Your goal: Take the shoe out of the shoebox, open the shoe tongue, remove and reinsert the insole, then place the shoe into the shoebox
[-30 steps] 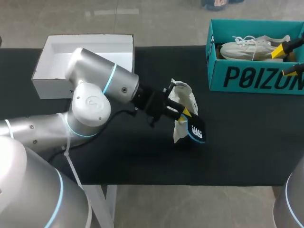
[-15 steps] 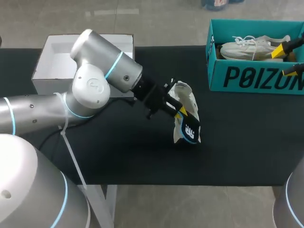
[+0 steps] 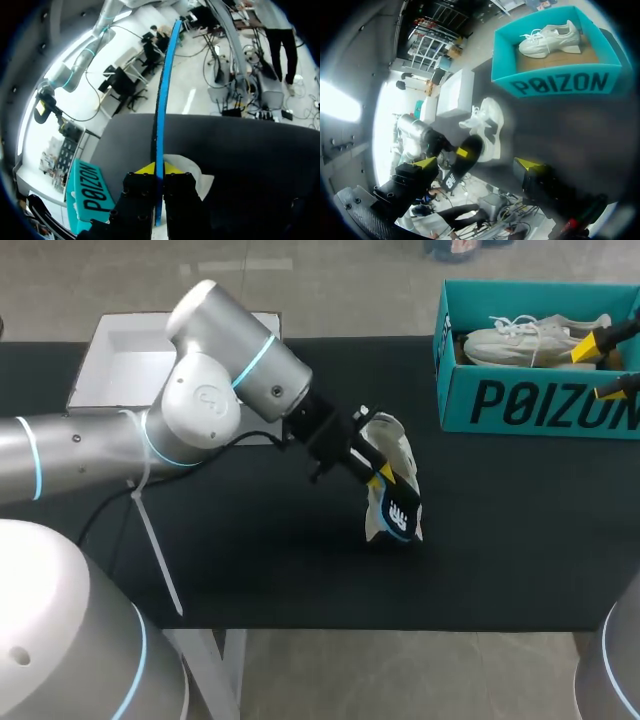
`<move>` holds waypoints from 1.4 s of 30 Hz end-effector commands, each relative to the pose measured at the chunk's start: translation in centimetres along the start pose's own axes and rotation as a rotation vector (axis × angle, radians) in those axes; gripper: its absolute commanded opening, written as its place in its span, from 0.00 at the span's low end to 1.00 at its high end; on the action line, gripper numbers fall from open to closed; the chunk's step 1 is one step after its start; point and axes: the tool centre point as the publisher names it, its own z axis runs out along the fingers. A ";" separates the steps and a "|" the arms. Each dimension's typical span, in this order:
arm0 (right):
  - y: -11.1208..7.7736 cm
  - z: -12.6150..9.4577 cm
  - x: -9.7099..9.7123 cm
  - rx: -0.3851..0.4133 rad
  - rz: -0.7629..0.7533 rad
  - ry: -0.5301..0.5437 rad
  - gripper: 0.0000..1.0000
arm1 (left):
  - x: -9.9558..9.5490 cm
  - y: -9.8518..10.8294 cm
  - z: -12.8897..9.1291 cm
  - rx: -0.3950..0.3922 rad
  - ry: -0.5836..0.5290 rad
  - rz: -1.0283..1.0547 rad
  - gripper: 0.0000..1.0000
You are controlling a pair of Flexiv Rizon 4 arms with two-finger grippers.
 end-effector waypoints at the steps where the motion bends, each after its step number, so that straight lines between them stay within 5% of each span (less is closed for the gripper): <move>1: -0.1 0.0 0.0 0.000 0.001 -0.003 1.00 | 0.0 0.0 0.1 -0.016 0.039 -0.003 0.00; 42: -0.1 0.0 0.0 0.000 0.001 -0.003 1.00 | 0.4 6.4 0.6 -0.215 -0.152 -0.126 0.00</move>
